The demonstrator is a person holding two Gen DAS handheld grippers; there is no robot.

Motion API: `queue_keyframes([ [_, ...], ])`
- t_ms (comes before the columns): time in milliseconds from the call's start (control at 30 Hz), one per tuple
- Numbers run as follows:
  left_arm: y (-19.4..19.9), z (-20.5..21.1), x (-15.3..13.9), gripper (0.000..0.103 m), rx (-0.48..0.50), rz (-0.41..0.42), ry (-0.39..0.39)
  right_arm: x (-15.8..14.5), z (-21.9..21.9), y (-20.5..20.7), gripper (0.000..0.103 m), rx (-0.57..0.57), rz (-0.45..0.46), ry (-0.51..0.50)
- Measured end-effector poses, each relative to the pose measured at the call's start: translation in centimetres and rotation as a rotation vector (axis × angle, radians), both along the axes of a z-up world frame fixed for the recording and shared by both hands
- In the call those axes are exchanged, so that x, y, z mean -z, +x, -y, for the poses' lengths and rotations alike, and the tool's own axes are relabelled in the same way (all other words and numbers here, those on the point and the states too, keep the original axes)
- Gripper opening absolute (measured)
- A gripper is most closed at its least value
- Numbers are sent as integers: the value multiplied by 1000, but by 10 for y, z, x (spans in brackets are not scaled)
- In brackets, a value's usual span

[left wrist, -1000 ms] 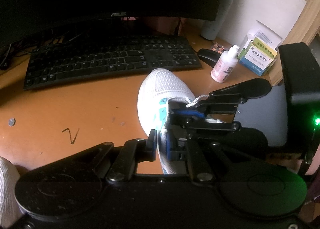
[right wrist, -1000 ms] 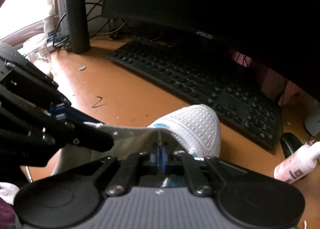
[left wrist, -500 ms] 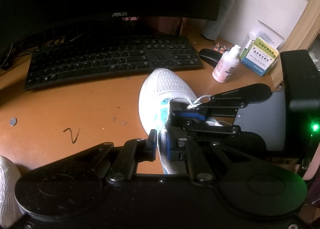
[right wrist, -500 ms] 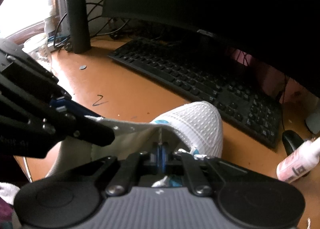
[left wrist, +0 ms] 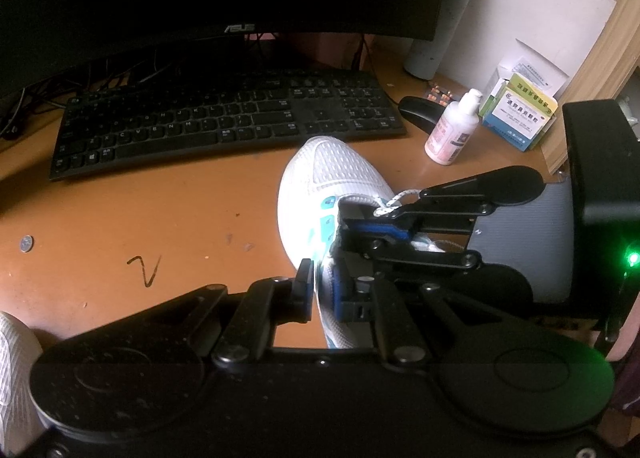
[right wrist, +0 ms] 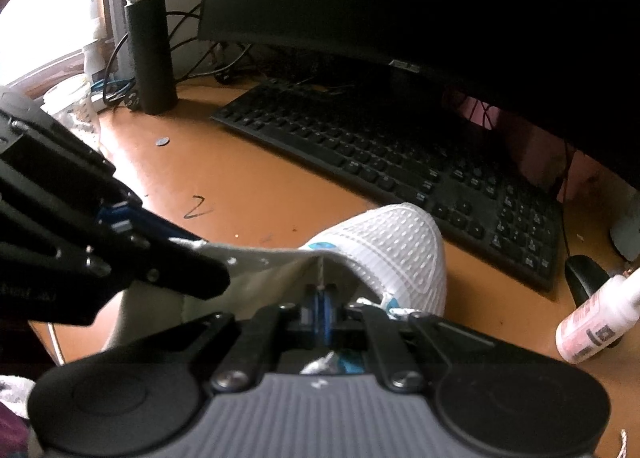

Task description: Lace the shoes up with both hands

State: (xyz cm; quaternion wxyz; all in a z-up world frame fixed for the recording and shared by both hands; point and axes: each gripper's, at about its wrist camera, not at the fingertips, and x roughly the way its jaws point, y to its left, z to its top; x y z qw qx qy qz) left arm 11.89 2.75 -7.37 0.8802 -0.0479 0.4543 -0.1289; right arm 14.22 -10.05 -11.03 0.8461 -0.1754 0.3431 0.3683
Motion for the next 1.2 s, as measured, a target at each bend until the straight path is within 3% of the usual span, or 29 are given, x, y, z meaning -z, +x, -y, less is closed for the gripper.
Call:
queue_keyframes([
  [700,-13,8,-2,8,7,1,6,-5,-4,5,3,38,17,50],
  [867,-16,2,-15,20,-5,14,-37,-4,-5,6,3,24,27,45],
  [1200,7,-3,-12,21,-63,62,-62,-3,-5,2,3,6,60,49],
])
